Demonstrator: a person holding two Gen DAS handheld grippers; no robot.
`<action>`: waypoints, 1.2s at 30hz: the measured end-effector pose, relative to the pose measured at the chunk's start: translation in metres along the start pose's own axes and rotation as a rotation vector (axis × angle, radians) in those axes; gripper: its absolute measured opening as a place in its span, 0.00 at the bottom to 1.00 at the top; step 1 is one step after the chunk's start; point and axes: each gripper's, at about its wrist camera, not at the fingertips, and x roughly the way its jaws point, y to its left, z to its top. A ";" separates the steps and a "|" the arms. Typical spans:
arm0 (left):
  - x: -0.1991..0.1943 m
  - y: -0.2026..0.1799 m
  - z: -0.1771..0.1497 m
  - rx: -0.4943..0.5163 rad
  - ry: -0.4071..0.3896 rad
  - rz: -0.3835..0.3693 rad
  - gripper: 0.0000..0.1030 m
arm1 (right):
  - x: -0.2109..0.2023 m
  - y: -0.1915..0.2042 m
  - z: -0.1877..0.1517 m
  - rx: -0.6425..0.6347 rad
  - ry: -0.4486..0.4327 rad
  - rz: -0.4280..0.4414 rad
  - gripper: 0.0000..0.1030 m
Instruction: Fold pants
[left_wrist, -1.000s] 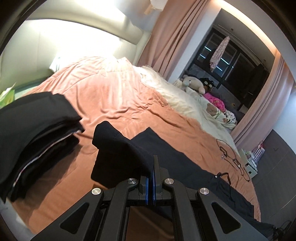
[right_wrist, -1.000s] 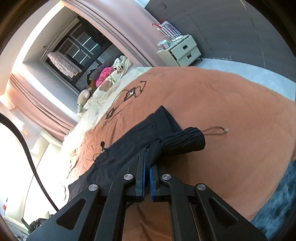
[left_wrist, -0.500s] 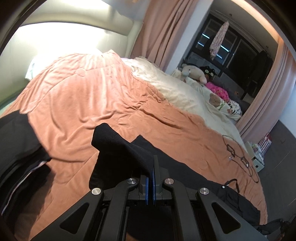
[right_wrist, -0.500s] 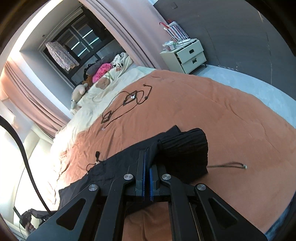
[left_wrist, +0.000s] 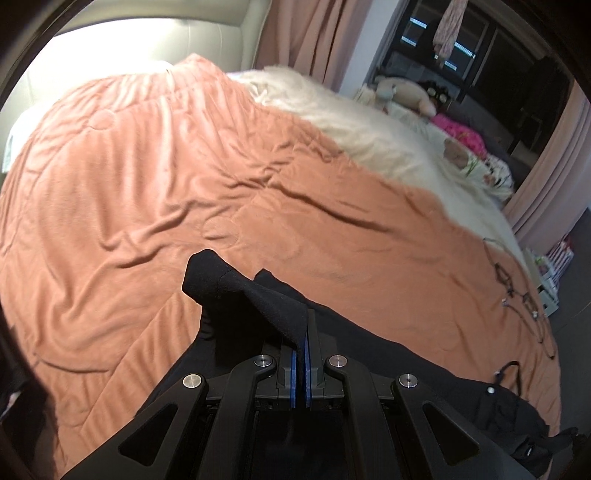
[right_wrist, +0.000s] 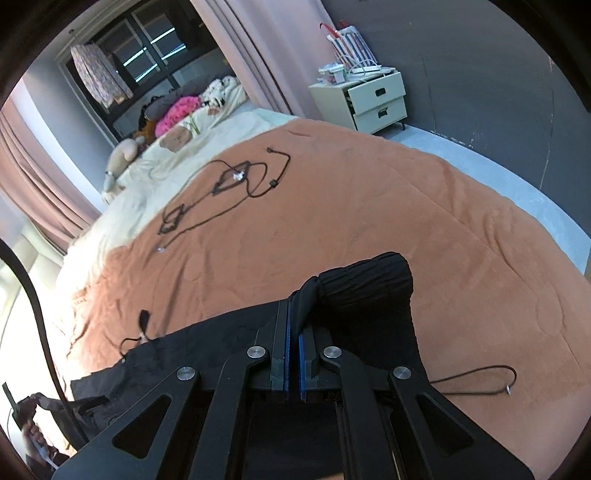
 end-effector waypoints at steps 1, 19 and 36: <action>0.012 -0.002 0.001 0.003 0.017 0.012 0.03 | 0.005 0.002 0.004 -0.002 0.006 -0.004 0.00; 0.106 -0.012 0.000 0.060 0.141 0.144 0.43 | 0.092 0.029 0.035 -0.030 0.092 -0.056 0.22; -0.004 0.017 -0.015 0.082 0.029 0.117 0.81 | 0.000 0.008 0.000 -0.103 0.031 0.001 0.73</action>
